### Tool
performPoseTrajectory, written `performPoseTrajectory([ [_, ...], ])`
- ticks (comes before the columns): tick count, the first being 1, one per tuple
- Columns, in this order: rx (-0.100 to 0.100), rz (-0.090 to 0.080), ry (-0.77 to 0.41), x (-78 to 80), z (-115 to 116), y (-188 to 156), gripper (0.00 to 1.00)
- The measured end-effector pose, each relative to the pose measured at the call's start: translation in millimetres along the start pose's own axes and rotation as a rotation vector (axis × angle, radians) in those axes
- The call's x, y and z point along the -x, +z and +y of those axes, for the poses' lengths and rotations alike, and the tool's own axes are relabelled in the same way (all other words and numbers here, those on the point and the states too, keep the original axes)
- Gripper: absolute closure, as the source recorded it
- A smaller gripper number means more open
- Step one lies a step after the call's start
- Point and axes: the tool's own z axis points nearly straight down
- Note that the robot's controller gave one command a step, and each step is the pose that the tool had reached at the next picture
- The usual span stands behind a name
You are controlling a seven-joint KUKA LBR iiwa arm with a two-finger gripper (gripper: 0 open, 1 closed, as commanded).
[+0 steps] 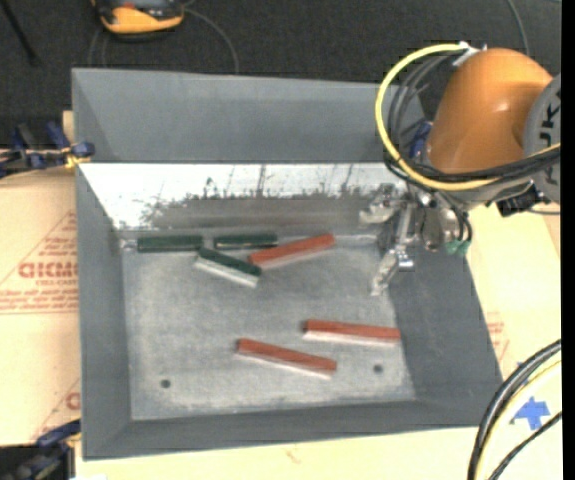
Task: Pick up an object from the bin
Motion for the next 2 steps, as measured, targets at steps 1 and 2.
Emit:
performPoseTrajectory([
  [1,0.001,0.002,-0.001,-0.5,1,1,0.00],
  [2,-0.001,-0.005,-0.061,-5.9,4,30,0.00],
])
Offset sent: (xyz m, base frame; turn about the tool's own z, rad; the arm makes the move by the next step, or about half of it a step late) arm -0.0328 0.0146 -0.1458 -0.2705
